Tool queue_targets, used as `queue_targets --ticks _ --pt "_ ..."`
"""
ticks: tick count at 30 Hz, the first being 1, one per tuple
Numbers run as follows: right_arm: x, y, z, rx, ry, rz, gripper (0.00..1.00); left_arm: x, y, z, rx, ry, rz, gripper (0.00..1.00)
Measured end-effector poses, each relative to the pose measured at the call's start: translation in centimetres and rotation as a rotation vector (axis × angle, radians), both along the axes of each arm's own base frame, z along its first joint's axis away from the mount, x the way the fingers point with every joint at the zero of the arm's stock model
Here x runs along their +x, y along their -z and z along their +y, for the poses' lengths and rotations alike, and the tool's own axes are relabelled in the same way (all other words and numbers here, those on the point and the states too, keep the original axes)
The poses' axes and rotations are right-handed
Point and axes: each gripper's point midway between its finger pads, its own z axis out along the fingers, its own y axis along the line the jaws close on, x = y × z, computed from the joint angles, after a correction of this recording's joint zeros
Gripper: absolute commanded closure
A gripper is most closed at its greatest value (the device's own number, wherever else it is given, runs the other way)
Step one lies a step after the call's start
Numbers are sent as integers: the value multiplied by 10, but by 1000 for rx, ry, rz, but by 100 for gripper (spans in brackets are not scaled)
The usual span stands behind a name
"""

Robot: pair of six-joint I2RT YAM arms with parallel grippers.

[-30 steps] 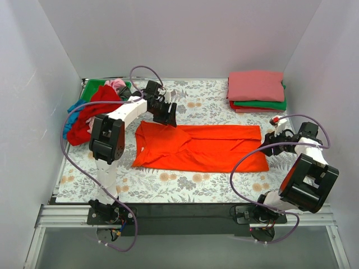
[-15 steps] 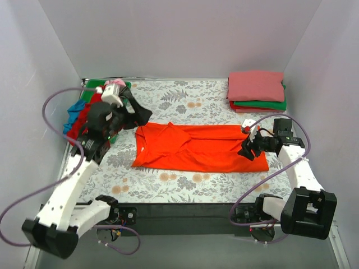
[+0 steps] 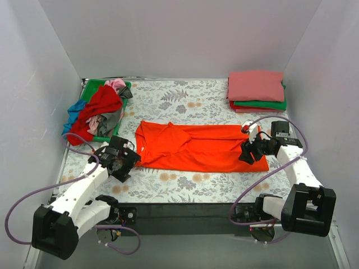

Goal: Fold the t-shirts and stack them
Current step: Fold the tshirt

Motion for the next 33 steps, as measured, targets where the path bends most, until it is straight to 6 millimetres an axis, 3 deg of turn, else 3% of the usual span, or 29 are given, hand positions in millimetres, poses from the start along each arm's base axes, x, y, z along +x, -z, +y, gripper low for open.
queue_targets --ticks 9,19,23,30,31,33 --pt "3 1 -8 -13 56 14 39 20 22 3 37 -94 44 36" --pt "5 4 -18 -43 95 20 41 35 21 13 71 -121 -6 56" --pt "5 8 -32 -82 143 39 41 40 23 17 79 -119 -21 65" --pt "5 8 -77 -113 303 108 42 44 29 19 81 -91 -48 67" --pt "3 10 -85 -111 332 123 42 44 30 19 80 -86 -51 75" --pt "-1 15 -95 -109 370 158 42 45 31 18 75 -75 -63 80"
